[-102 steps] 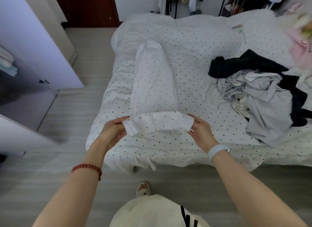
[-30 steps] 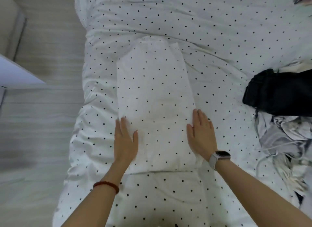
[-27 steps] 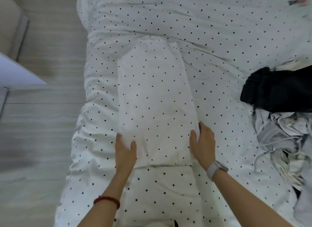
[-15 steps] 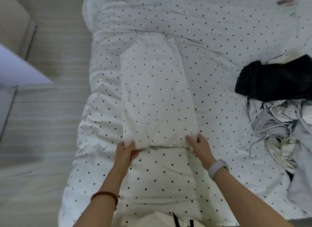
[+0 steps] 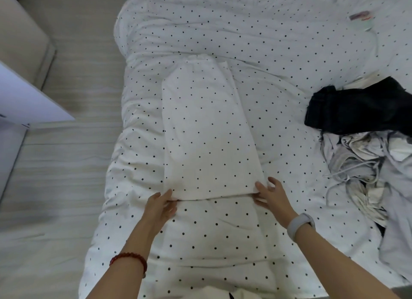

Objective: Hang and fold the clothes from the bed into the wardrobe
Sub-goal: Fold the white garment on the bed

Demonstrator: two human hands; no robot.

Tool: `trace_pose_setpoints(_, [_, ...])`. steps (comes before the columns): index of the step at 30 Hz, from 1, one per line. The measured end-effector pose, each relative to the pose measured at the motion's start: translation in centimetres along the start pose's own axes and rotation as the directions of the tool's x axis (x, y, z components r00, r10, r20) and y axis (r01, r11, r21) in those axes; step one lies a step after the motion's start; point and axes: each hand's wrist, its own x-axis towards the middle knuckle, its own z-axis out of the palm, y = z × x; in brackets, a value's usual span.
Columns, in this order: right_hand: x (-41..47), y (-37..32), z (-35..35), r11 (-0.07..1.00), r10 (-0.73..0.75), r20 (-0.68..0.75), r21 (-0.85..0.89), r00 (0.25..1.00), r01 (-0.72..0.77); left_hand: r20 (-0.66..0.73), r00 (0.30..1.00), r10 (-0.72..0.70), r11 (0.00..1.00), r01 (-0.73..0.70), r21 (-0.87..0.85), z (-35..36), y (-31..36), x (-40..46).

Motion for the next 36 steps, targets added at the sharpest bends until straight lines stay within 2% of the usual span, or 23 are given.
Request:
trace_pose_setpoints(2, [0.2, -0.6, 0.8, 0.997, 0.032, 0.015, 0.064, 0.999, -0.033, -0.04, 0.999, -0.02, 0.998, 0.017, -0.064, 0.8, 0.2, 0.6])
trace_pose_setpoints(5, [0.3, -1.4, 2.3, 0.997, -0.041, -0.045, -0.067, 0.998, 0.038, -0.108, 0.992, -0.063, 0.968, 0.035, -0.248, 2.6, 0.8, 0.3])
trace_pose_setpoints(7, [-0.2, -2.0, 2.7, 0.99, -0.098, -0.105, -0.11, 0.99, 0.086, -0.165, 0.985, -0.059, 0.968, 0.016, -0.25, 3.0, 1.4, -0.2])
trace_pose_setpoints(10, [-1.2, -2.2, 2.1, 0.983, -0.179, -0.139, -0.074, 0.974, 0.17, -0.185, 0.983, 0.01, 0.984, -0.043, -0.174, 2.1, 1.9, -1.5])
trace_pose_setpoints(13, [-3.3, -1.4, 1.0, 0.968, -0.233, -0.079, -0.111, 0.969, 0.223, -0.169, 0.982, 0.086, 0.996, -0.09, -0.018, 0.0, 1.0, -3.8])
trace_pose_setpoints(16, [-6.2, 0.6, -0.4, 0.956, -0.184, 0.051, -0.223, 0.982, 0.191, -0.13, 0.988, 0.081, 0.982, -0.057, 0.179, -2.3, -1.0, -6.5])
trace_pose_setpoints(18, [-8.9, 3.0, -1.7, 0.959, -0.137, 0.102, -0.236, 0.985, 0.158, -0.079, 0.996, 0.034, 0.97, -0.014, 0.241, -3.8, -3.0, -9.0])
trace_pose_setpoints(20, [-10.7, 4.4, -2.5, 0.969, -0.168, 0.106, -0.165, 0.98, 0.184, -0.058, 0.997, 0.05, 0.983, -0.038, 0.181, -4.7, -3.9, -10.5])
trace_pose_setpoints(25, [-11.4, 0.4, -2.0, 0.943, -0.325, 0.002, -0.076, 0.946, 0.324, -0.068, 0.947, 0.315, 0.947, -0.309, 0.085, -2.8, -0.1, -12.6])
trace_pose_setpoints(28, [-10.1, -4.3, -0.6, 0.918, -0.397, -0.06, -0.042, 0.916, 0.395, -0.126, 0.933, 0.337, 0.934, -0.348, -0.078, -0.7, 3.9, -11.9])
trace_pose_setpoints(32, [-8.0, -10.9, 1.8, 0.924, -0.348, -0.115, 0.128, 0.93, 0.361, -0.116, 0.954, 0.276, 0.885, -0.299, -0.357, 1.6, 9.7, -10.7])
trace_pose_setpoints(36, [-4.6, -15.5, 4.0, 0.909, -0.264, -0.123, 0.301, 0.957, 0.289, -0.102, 0.965, 0.243, 0.869, -0.263, -0.42, 3.7, 14.2, -8.8])
